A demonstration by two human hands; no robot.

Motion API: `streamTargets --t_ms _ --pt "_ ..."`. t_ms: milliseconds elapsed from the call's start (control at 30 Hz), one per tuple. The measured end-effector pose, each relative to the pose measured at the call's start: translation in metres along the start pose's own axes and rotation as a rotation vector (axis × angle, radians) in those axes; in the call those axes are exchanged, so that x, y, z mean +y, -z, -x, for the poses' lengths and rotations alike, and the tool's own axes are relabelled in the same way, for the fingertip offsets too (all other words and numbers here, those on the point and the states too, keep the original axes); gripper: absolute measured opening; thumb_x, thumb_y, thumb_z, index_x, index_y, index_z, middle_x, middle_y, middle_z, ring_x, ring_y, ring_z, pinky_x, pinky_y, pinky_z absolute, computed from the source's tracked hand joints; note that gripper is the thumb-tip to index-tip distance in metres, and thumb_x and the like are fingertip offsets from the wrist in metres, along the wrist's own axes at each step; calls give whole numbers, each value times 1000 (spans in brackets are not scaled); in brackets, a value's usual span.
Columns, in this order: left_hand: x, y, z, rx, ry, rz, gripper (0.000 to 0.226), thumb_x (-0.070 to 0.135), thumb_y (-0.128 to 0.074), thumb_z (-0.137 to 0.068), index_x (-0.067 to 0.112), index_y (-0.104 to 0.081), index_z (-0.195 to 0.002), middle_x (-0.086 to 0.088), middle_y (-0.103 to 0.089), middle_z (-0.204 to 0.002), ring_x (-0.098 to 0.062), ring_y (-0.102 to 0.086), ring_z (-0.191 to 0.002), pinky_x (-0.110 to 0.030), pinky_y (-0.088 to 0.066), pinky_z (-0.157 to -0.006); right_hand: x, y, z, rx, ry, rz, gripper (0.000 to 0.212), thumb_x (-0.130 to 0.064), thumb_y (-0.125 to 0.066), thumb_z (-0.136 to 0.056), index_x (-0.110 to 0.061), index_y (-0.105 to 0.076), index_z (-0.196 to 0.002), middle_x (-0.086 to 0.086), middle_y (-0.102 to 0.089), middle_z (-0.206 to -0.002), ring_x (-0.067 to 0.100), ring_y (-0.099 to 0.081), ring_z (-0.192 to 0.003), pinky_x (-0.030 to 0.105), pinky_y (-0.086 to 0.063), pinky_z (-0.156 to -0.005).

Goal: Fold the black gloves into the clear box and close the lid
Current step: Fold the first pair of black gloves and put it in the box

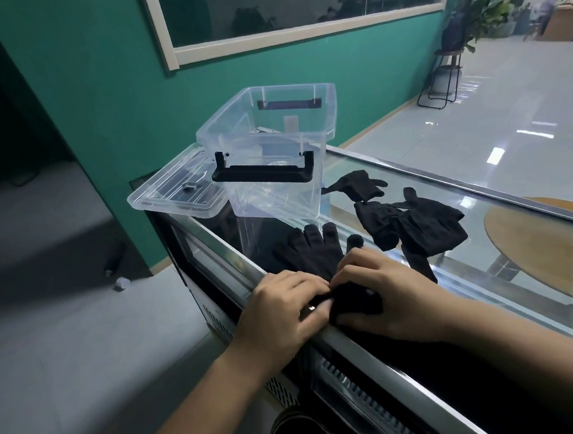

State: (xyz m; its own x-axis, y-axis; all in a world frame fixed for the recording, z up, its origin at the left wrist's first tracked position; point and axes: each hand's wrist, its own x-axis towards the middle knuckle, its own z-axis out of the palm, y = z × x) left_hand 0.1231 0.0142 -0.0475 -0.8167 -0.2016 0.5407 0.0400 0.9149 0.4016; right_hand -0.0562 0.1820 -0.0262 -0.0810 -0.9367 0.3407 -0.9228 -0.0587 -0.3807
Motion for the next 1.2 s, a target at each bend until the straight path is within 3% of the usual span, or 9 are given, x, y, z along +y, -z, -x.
streamTargets --t_ms 133,267,433,533,700,867,1033,1100,1200 --pt "5 2 -1 -4 100 80 23 45 -62 -102 25 -74 -103 14 -72 -97 -9 -65 -95 -35 -51 -90 4 -4 -1 91 -34 -4 16 -34 -75 -100 -29 -72 -114 -22 -60 -103 -3 -59 -96 22 -51 -79" --pt "5 -2 0 -7 240 181 29 58 -70 -93 35 -71 -109 19 -66 -95 -5 -63 -95 -17 -45 -85 2 -3 0 192 -141 -136 17 -29 -83 -95 -30 -74 -108 -22 -73 -94 -5 -69 -88 13 -49 -76" --pt "6 -6 -6 87 402 369 8 36 -76 -101 30 -75 -96 6 -73 -79 -11 -66 -68 -27 -53 -64 5 -4 0 281 -290 -245 28 -36 -86 -91 -36 -73 -115 -28 -70 -84 1 -69 -82 11 -46 -76" --pt "9 -6 -9 109 453 355 7 33 -78 -99 29 -74 -94 5 -74 -78 -16 -70 -71 -34 -57 -70 5 -5 0 288 -300 -246 27 -36 -87 -90 -33 -72 -113 -21 -68 -81 7 -67 -78 12 -44 -71" --pt "12 -8 -13 107 471 288 12 31 -80 -94 31 -68 -93 7 -70 -77 -14 -66 -71 -24 -52 -65 11 -8 -2 334 -324 -169 30 -33 -92 -84 -31 -71 -105 -15 -69 -86 8 -67 -82 12 -44 -71" --pt "8 -7 -16 141 394 180 28 21 -84 -90 32 -67 -111 15 -60 -102 -8 -63 -95 -12 -48 -78 12 -7 -4 302 -249 -61 24 -27 -91 -86 -26 -74 -103 -17 -62 -102 2 -65 -91 11 -44 -78" --pt "3 -12 -9 126 194 143 28 3 -79 -93 24 -83 -110 15 -64 -125 -11 -62 -122 -21 -56 -92 12 -7 -2 196 -109 20 11 -21 -76 -101 -26 -79 -110 -12 -68 -110 12 -66 -105 34 -56 -86" --pt "0 -15 -4 144 151 115 22 7 -78 -96 20 -83 -113 12 -70 -121 -9 -64 -121 -28 -56 -100 11 -7 -1 159 -77 38 13 -21 -72 -103 -25 -78 -114 -13 -69 -113 13 -65 -108 36 -54 -91" --pt "-4 -12 1 101 158 167 28 21 -83 -92 22 -83 -120 13 -72 -123 -6 -65 -124 -23 -50 -110 7 -4 -1 94 -74 17 22 -34 -75 -98 -26 -75 -119 -13 -67 -117 12 -62 -115 33 -50 -99"
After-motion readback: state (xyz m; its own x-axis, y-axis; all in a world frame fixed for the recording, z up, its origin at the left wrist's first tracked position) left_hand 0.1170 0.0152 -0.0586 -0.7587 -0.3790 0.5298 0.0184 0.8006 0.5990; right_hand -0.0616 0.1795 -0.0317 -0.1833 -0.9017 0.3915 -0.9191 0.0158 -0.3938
